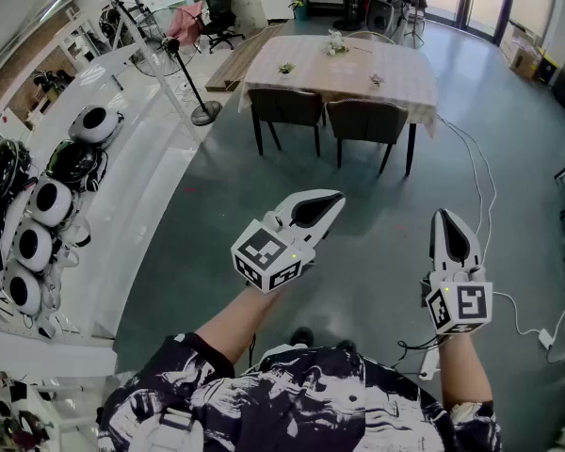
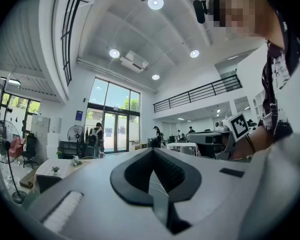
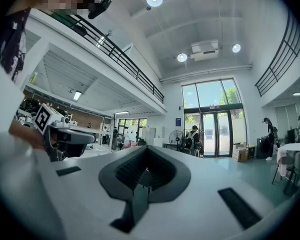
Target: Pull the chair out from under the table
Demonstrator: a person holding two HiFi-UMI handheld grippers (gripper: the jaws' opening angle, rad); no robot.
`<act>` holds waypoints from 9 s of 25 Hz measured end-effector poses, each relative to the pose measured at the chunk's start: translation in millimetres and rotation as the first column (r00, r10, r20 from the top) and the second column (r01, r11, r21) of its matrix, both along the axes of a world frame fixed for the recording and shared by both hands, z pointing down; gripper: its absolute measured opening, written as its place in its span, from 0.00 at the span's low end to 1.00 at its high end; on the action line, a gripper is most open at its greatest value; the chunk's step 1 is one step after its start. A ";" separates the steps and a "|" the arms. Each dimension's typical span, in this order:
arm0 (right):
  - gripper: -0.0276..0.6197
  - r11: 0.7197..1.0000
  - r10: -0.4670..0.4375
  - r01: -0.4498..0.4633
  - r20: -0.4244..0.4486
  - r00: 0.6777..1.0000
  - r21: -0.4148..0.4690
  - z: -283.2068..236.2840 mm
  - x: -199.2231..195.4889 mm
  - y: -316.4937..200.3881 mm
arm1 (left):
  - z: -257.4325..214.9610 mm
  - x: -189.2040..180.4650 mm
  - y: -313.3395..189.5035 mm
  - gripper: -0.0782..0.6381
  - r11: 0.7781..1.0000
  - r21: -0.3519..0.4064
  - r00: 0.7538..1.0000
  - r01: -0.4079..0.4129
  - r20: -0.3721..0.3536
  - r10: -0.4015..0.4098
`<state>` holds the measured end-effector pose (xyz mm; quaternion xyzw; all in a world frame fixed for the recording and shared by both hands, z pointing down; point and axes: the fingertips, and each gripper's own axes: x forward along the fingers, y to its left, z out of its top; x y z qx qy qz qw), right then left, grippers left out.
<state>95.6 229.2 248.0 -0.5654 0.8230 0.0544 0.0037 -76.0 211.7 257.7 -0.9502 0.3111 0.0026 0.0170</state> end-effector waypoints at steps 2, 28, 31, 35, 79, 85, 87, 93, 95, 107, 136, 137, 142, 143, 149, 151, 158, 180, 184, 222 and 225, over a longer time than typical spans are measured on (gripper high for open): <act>0.05 1.000 -0.002 0.002 -0.002 1.000 0.000 0.3 -0.8 0.3 | 0.0 0.0 0.7 0.11 1.000 0.001 1.000 0.001 0.000 -0.001; 0.82 0.987 -0.122 0.124 -0.033 0.992 0.105 0.0 -27.2 -4.5 | -10.5 4.1 -3.9 0.76 0.992 0.114 0.998 -0.062 -0.025 0.065; 0.82 0.988 -0.123 0.125 -0.031 0.992 0.091 0.5 -24.9 -6.0 | -8.5 5.1 -3.7 0.76 0.991 0.109 0.997 -0.074 -0.011 0.076; 0.82 0.989 -0.128 0.130 -0.029 0.991 0.072 5.1 -21.0 -8.0 | -0.7 10.4 -5.2 0.76 0.992 0.091 0.996 -0.090 -0.005 0.091; 0.81 0.993 -0.110 0.113 -0.126 0.986 0.017 21.8 1.8 -328.7 | 41.0 25.4 -334.7 0.76 0.989 0.047 0.990 -0.143 -0.004 0.143; 0.81 0.986 -0.165 0.167 -0.113 0.980 0.015 25.3 30.2 -387.3 | 42.7 48.9 -385.7 0.76 0.995 0.034 0.995 -0.092 0.042 0.091; 0.81 0.981 -0.192 0.195 -0.116 0.975 0.021 23.9 35.2 -405.1 | 42.3 53.0 -403.2 0.76 0.997 0.034 0.996 -0.069 0.056 0.067; 0.81 0.968 -0.250 0.252 -0.135 0.959 -0.003 44.4 60.1 -463.0 | 55.8 75.7 -447.7 0.76 0.999 0.016 0.996 -0.030 0.088 0.029; 0.81 0.967 -0.255 0.255 -0.136 0.957 -0.021 55.0 62.0 -477.5 | 66.2 76.1 -459.4 0.76 0.999 -0.001 0.994 -0.032 0.103 0.032; 0.81 0.965 -0.253 0.208 -0.360 0.898 -0.160 126.2 39.9 -578.3 | 136.7 61.0 -586.4 0.75 0.986 -0.028 0.945 -0.165 0.283 0.166; 0.60 0.732 -0.681 -0.003 -0.732 -0.002 -0.681 520.6 12.6 -823.6 | 489.6 122.8 -799.6 0.42 0.898 -0.328 0.293 -0.292 0.863 0.410; 0.26 0.750 -0.661 -0.008 -0.750 -0.018 -0.661 521.5 14.7 -826.3 | 493.2 122.1 -799.6 0.30 0.901 -0.319 0.267 -0.295 0.878 0.398; 0.16 0.742 -0.670 -0.013 -0.741 -0.039 -0.670 522.6 15.3 -827.6 | 496.8 121.4 -801.3 0.21 0.914 -0.274 0.239 -0.301 0.906 0.350; 0.15 0.740 -0.672 -0.014 -0.740 -0.037 -0.672 523.2 15.0 -827.2 | 497.3 121.2 -801.3 0.21 0.915 -0.270 0.239 -0.300 0.908 0.345; 0.13 0.730 -0.683 -0.042 -0.731 0.018 -0.683 520.8 15.9 -821.5 | 495.4 122.7 -795.3 0.20 0.918 -0.240 0.236 -0.316 0.917 0.322; 0.12 0.723 -0.688 -0.050 -0.725 0.034 -0.689 520.9 16.2 -813.5 | 495.4 122.8 -787.2 0.20 0.916 -0.238 0.233 -0.322 0.918 0.320; 0.12 0.686 -0.724 -0.061 -0.689 0.041 -0.725 518.9 6.2 -767.8 | 492.8 113.5 -747.2 0.20 0.908 -0.253 0.215 -0.334 0.917 0.335; 0.12 0.592 -0.803 -0.062 -0.595 0.039 -0.803 525.2 -16.2 -491.3 | 496.7 90.7 -475.8 0.20 0.883 -0.336 0.197 -0.329 0.890 0.412; 0.13 0.579 -0.813 -0.056 -0.581 0.036 -0.813 526.0 -19.0 -449.4 | 496.8 87.8 -433.0 0.20 0.884 -0.346 0.204 -0.314 0.885 0.419; 0.27 0.522 -0.768 0.230 -0.334 0.546 -0.821 351.4 3.9 -367.5 | 354.0 34.1 -345.1 0.22 0.851 -0.470 0.580 -0.234 0.635 0.510; 0.24 0.704 -0.583 0.315 -0.264 0.769 -0.636 244.8 8.2 -432.2 | 253.5 39.5 -412.6 0.22 0.909 -0.384 0.835 -0.163 0.437 0.334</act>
